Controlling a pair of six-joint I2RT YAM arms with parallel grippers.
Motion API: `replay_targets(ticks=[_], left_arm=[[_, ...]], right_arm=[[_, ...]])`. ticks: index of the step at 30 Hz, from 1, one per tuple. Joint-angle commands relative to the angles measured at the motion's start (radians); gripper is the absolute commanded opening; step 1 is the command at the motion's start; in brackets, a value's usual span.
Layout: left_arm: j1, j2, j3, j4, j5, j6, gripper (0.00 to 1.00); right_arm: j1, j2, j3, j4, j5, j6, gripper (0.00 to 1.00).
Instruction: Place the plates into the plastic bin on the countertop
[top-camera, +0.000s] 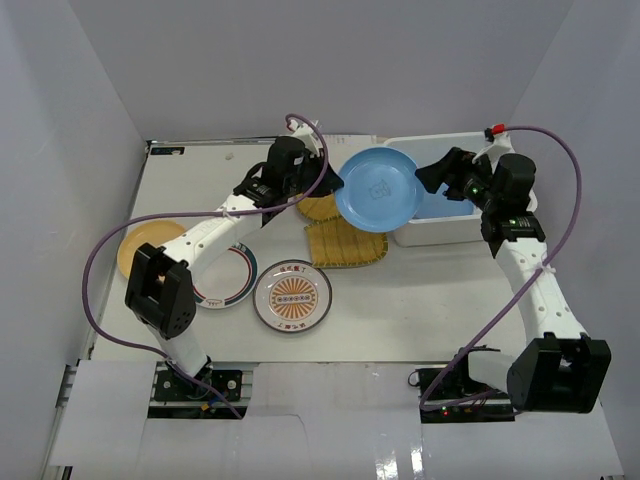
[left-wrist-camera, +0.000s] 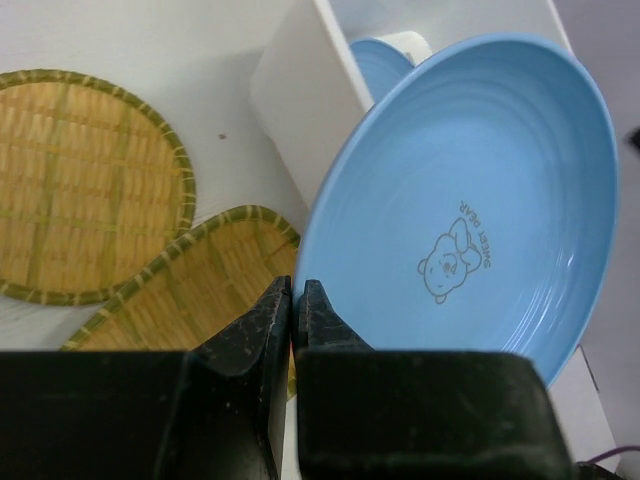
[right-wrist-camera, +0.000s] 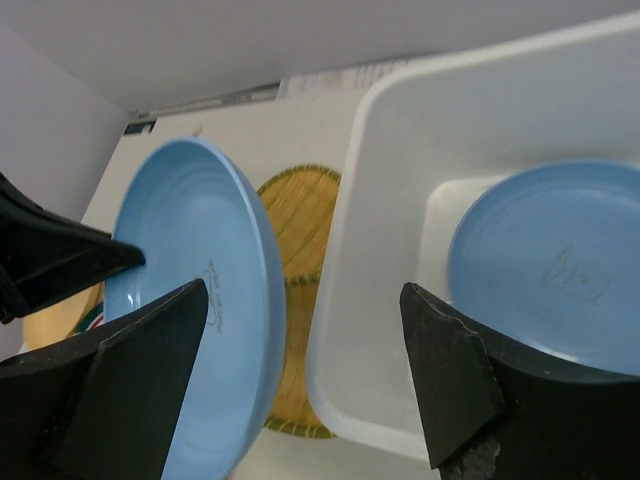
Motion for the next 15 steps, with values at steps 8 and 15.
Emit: replay_targets(ticks=[8,15], left_arm=[[-0.047,-0.069,0.038,0.070,0.042,0.013,0.00],[-0.047,-0.181,-0.054,-0.014,0.019,0.104,0.73]], right_arm=[[0.050,0.062,0.043,-0.045,-0.155,0.008,0.30],[0.033,0.123,0.122,-0.043,0.127,0.014,0.08]])
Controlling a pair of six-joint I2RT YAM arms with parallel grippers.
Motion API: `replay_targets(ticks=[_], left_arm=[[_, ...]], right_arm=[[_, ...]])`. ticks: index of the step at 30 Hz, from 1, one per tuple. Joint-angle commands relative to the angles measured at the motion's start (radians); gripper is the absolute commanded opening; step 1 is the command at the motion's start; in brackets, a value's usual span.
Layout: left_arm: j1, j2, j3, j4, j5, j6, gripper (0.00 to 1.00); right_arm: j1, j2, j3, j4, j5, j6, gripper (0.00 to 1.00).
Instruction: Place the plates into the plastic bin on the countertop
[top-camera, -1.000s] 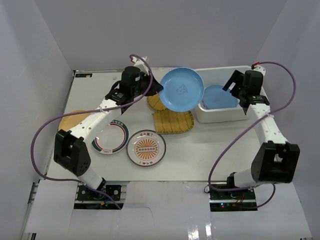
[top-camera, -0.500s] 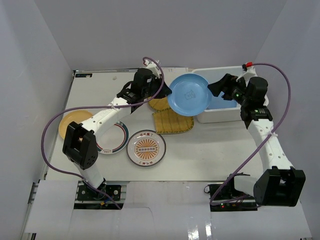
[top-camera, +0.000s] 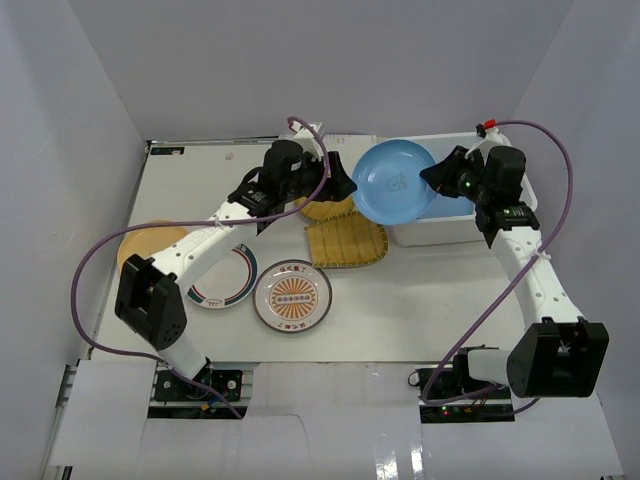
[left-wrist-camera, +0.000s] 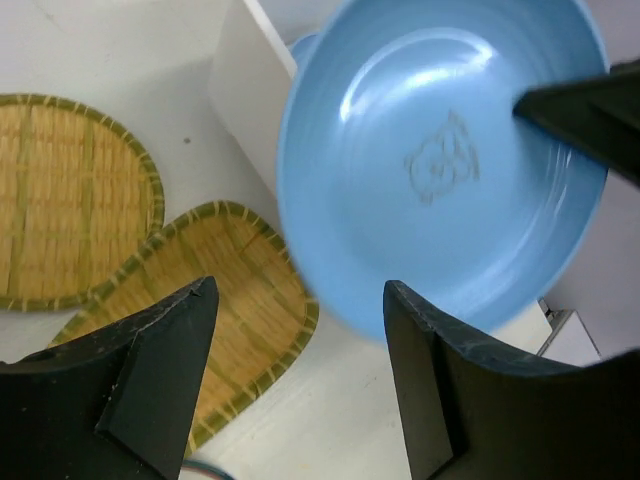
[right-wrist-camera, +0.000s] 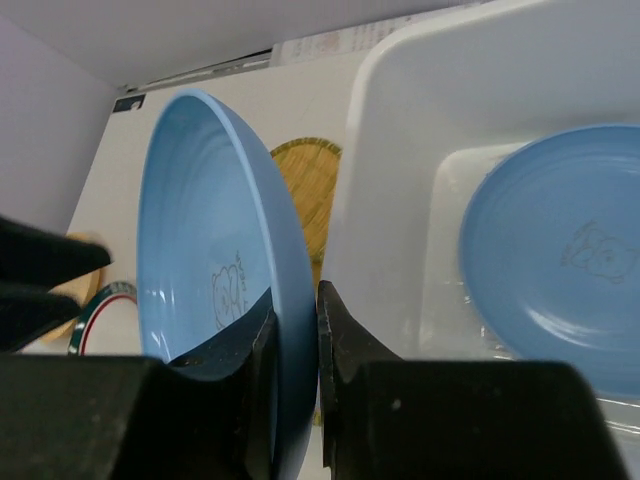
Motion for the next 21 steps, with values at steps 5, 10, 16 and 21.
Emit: replay_targets(ticks=[5,10,16,21], left_arm=[[0.002,-0.359,-0.297,-0.129,-0.235,0.090,0.83],[0.003,-0.679,-0.572,-0.248,-0.434,0.056,0.85],[0.010,-0.924,-0.686,-0.446,-0.634,0.013,0.88],[0.014,-0.949,-0.726,-0.457,-0.685,-0.101,0.89]], right_arm=[[-0.154,0.155,0.128,0.084,0.212,0.113,0.08],[-0.219,0.209,0.059,0.133,0.307,0.173,0.08],[-0.219,0.226,0.002,0.136,0.412,0.155,0.49],[-0.175,0.165,0.028,0.114,0.324,0.105,0.86]])
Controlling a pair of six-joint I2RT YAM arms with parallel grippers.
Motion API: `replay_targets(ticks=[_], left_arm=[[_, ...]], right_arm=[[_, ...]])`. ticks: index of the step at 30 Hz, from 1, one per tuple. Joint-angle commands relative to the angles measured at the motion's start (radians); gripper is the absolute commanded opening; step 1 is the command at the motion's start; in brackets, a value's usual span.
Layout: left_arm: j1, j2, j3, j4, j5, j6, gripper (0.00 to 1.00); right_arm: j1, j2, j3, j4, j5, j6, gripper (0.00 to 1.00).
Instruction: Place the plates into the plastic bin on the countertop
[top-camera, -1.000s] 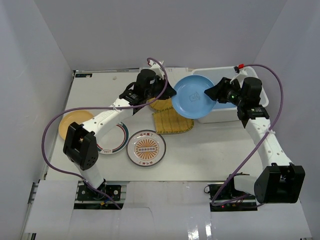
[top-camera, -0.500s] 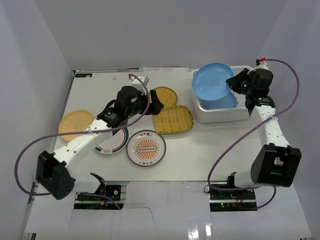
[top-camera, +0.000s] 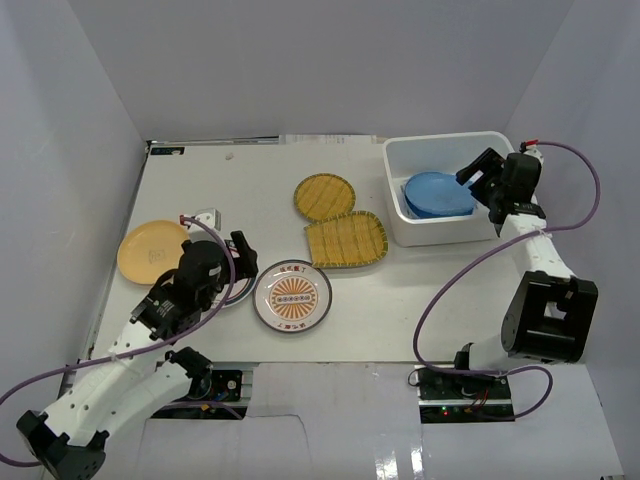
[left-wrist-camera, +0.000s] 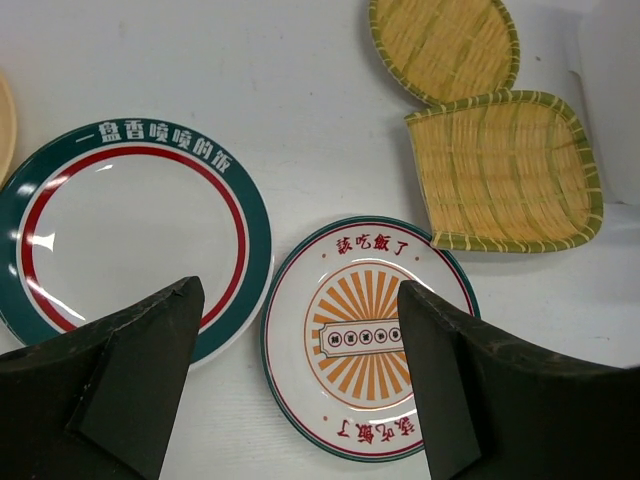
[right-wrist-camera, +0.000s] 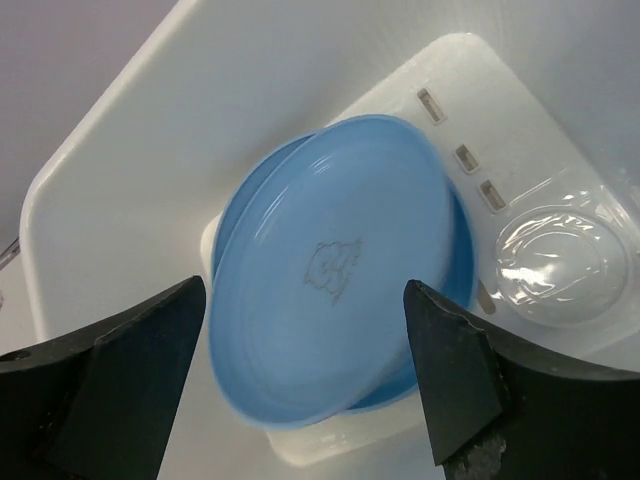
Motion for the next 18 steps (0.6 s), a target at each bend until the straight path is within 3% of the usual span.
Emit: replay_targets(ticks=[1,5,8,11,14,18], left_arm=[[0.006,0.037,-0.004,-0.032,-0.065,-0.102,0.89],[0.006,0.069,-0.027,0.040,-0.055,-0.175,0.87],[0.017,0.086,-0.057,0.095,-0.103,-0.238,0.86],[0.075,0.121,-0.056,0.145,-0.106,-0.283,0.84],[0.244,0.173,-0.053,0.208,-0.020,-0.292,0.83],[0.631,0.258,-0.057,0.232,0.104,-0.313,0.80]], right_arm=[[0.050,-0.112,0.033,0.041,-0.035,-0.046,0.86],[0.214,-0.267,-0.075,0.062,-0.072,-0.080,0.81],[0.491,-0.356,-0.213,0.133,-0.089,-0.080,0.74],[0.672,-0.384,-0.293,0.168,-0.064,-0.091,0.70],[0.767,-0.382,-0.344,0.159,-0.058,-0.134,0.69],[0.794,-0.407,-0.411,0.147,-0.112,-0.158,0.67]])
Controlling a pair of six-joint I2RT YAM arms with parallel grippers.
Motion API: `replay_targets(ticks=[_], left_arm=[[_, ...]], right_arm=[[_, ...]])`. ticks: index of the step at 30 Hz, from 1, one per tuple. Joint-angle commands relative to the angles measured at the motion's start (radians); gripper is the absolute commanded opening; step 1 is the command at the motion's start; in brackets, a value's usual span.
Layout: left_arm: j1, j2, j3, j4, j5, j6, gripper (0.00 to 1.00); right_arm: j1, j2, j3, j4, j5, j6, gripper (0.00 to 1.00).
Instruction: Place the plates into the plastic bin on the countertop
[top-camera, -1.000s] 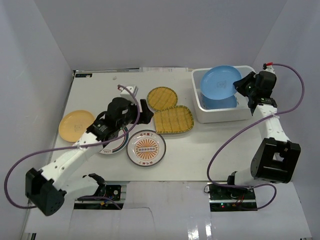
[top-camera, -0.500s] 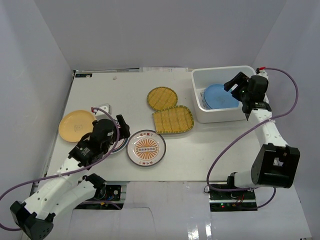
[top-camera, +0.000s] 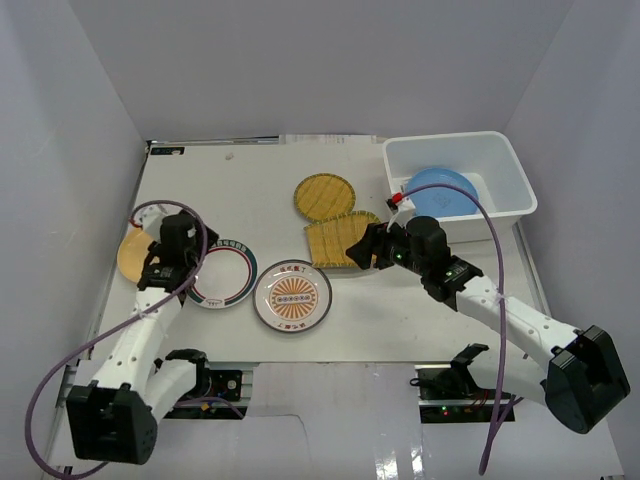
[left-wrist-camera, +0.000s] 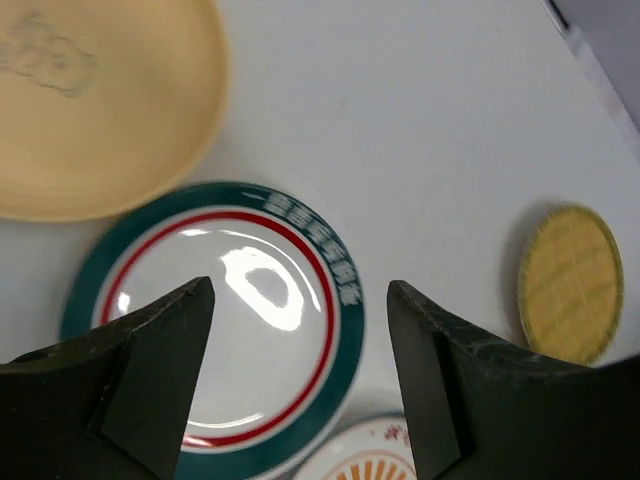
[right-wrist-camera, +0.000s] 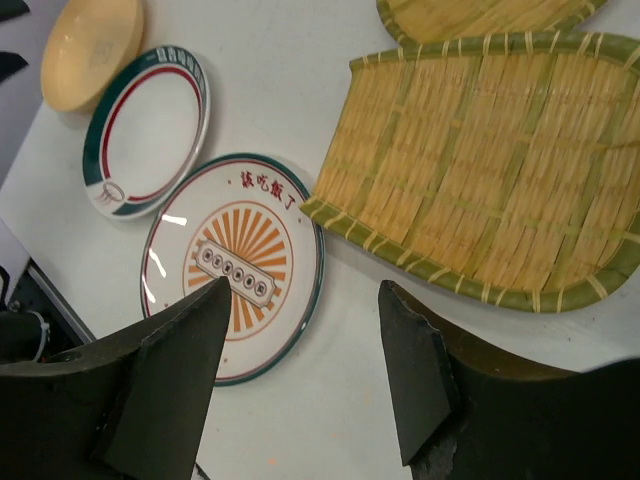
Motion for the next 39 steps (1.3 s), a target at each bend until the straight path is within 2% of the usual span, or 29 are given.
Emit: replay_targets(ticks=[1,2,7,11,14,21,25,26,28,29,32,35,36,37,39], left_arm=[[0.262,0.049,0.005,0.005,0.103,-0.053,0.80],[0.346,0.045,0.002,-0.001,0.123,-0.068,0.79],[0.496,0.014,-0.054,0.011,0.062,-0.059,0.79],[0.614,0.129,-0.055,0.020,0.088,-0.022,0.79],[0.687,0.227,-0.064,0.054,0.149,-0.021,0.79],[0.723,0.431,-0.010,0.126,0.185,0.005,0.72],[0.723,0.489,0.007,0.155,0.186,0.019,0.46],[0.723,0.498,0.010,0.158,0.191,0.030,0.31],[0.723,0.505,0.019,0.163,0.200,0.030,0.13],[0.723,0.493,0.021,0.166,0.211,0.031,0.00],[0.721,0.407,0.027,0.198,0.266,0.034,0.00],[0.711,0.303,0.018,0.296,0.361,0.041,0.00],[0.689,0.252,0.024,0.323,0.389,0.041,0.00],[0.663,0.233,0.031,0.328,0.389,0.042,0.00],[0.553,0.156,0.033,0.363,0.354,0.054,0.00]], right_arm=[[0.013,-0.051,-0.039,0.035,-0.037,-0.053,0.67],[0.018,-0.062,-0.051,0.033,-0.049,-0.060,0.66],[0.020,-0.090,-0.112,0.055,-0.103,-0.071,0.66],[0.024,-0.072,-0.123,0.052,-0.195,-0.089,0.67],[0.026,-0.081,-0.138,0.052,-0.206,-0.093,0.67],[0.032,-0.072,-0.152,0.073,-0.234,-0.088,0.67],[0.036,-0.065,-0.152,0.073,-0.227,-0.089,0.67],[0.035,-0.065,-0.151,0.070,-0.226,-0.091,0.67],[0.037,-0.058,-0.140,0.069,-0.221,-0.089,0.67],[0.038,-0.053,-0.132,0.069,-0.221,-0.089,0.67],[0.040,-0.021,-0.099,0.078,-0.220,-0.082,0.68],[0.049,0.036,-0.036,0.095,-0.226,-0.077,0.75],[0.052,0.071,-0.018,0.104,-0.235,-0.077,0.79],[0.053,0.089,0.002,0.124,-0.255,-0.076,0.86],[0.053,0.155,0.079,0.135,-0.267,-0.071,0.96]])
